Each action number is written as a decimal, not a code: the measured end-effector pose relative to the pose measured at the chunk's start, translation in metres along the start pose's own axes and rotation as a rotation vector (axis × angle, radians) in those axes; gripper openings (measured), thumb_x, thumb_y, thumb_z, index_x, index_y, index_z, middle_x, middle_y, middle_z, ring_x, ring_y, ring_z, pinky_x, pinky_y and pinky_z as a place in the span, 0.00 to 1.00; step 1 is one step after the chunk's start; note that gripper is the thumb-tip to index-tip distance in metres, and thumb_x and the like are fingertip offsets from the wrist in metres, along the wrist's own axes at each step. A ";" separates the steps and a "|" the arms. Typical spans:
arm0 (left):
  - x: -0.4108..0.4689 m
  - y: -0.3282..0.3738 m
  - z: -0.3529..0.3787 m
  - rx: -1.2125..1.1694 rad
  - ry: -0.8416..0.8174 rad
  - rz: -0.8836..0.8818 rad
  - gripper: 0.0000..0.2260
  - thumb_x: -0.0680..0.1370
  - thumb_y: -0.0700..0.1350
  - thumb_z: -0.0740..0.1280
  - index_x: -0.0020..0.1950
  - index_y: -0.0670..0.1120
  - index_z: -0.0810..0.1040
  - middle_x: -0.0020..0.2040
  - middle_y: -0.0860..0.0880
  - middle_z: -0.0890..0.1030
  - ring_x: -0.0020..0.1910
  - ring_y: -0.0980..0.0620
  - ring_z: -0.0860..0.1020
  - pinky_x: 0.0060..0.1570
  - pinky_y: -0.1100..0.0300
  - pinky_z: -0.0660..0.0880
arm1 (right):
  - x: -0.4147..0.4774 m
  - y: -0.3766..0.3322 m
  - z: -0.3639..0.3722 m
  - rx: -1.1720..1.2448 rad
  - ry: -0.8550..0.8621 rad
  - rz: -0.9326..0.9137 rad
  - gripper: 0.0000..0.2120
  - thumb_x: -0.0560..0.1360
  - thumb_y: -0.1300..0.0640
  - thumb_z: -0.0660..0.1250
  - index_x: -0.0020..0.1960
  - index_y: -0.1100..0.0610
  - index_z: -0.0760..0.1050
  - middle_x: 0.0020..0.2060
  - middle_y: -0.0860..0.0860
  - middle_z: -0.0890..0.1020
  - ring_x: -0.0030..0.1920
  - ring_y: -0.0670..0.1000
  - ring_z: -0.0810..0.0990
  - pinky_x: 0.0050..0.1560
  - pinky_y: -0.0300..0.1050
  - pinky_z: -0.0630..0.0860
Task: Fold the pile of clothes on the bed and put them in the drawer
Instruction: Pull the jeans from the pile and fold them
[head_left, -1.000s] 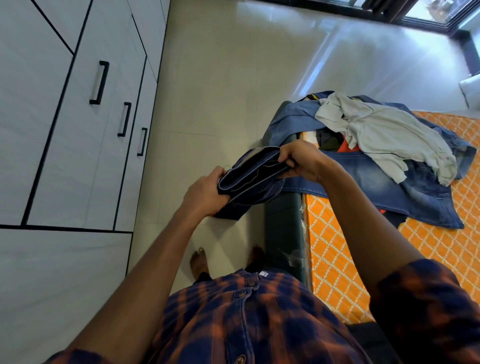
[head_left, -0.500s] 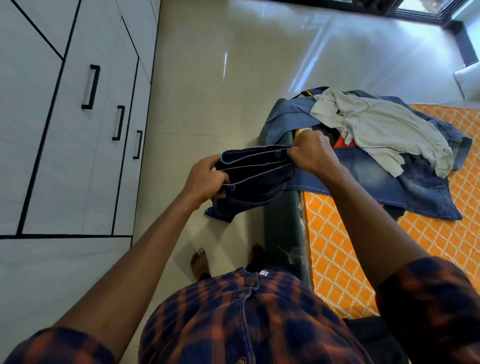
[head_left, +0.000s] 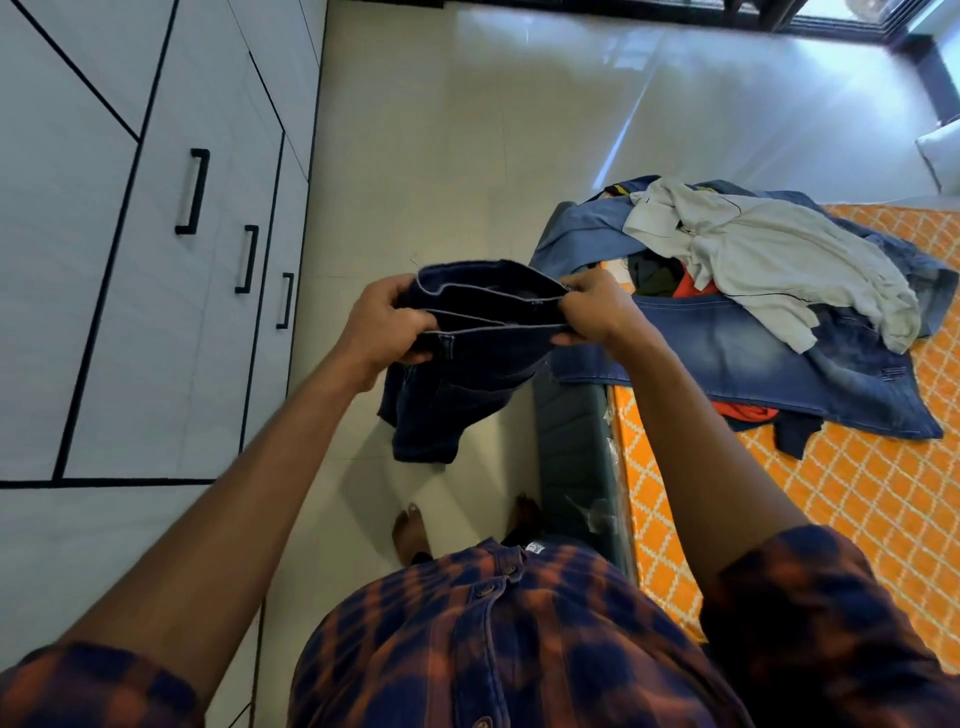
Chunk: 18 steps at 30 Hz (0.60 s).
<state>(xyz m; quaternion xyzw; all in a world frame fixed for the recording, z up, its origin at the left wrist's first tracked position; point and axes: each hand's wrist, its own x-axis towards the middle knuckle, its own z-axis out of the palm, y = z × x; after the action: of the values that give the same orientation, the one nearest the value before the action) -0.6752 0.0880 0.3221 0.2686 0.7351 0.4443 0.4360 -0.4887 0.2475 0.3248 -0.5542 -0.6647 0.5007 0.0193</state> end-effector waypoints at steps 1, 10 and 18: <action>0.002 0.001 -0.010 -0.021 0.009 0.014 0.08 0.77 0.36 0.69 0.54 0.47 0.79 0.46 0.49 0.81 0.41 0.47 0.81 0.31 0.60 0.79 | 0.002 -0.009 -0.001 -0.010 0.001 -0.024 0.11 0.76 0.67 0.59 0.41 0.63 0.78 0.35 0.55 0.80 0.28 0.50 0.82 0.31 0.46 0.82; 0.013 0.017 -0.045 0.251 0.079 0.343 0.26 0.67 0.47 0.82 0.63 0.53 0.78 0.52 0.56 0.82 0.43 0.57 0.83 0.44 0.56 0.82 | 0.012 -0.068 -0.015 0.001 -0.089 -0.102 0.04 0.70 0.64 0.62 0.36 0.59 0.71 0.23 0.54 0.72 0.20 0.49 0.69 0.20 0.37 0.63; 0.017 0.051 -0.047 0.090 -0.051 0.424 0.16 0.74 0.34 0.74 0.60 0.45 0.81 0.38 0.60 0.84 0.36 0.60 0.81 0.35 0.67 0.76 | 0.025 -0.024 -0.054 0.144 -0.364 -0.540 0.17 0.64 0.62 0.81 0.50 0.52 0.82 0.43 0.55 0.84 0.44 0.49 0.81 0.45 0.49 0.80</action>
<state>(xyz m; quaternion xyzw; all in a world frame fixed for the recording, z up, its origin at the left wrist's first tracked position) -0.7238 0.1052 0.3712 0.4476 0.6699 0.4861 0.3387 -0.4841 0.3036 0.3550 -0.2566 -0.7431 0.6139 0.0713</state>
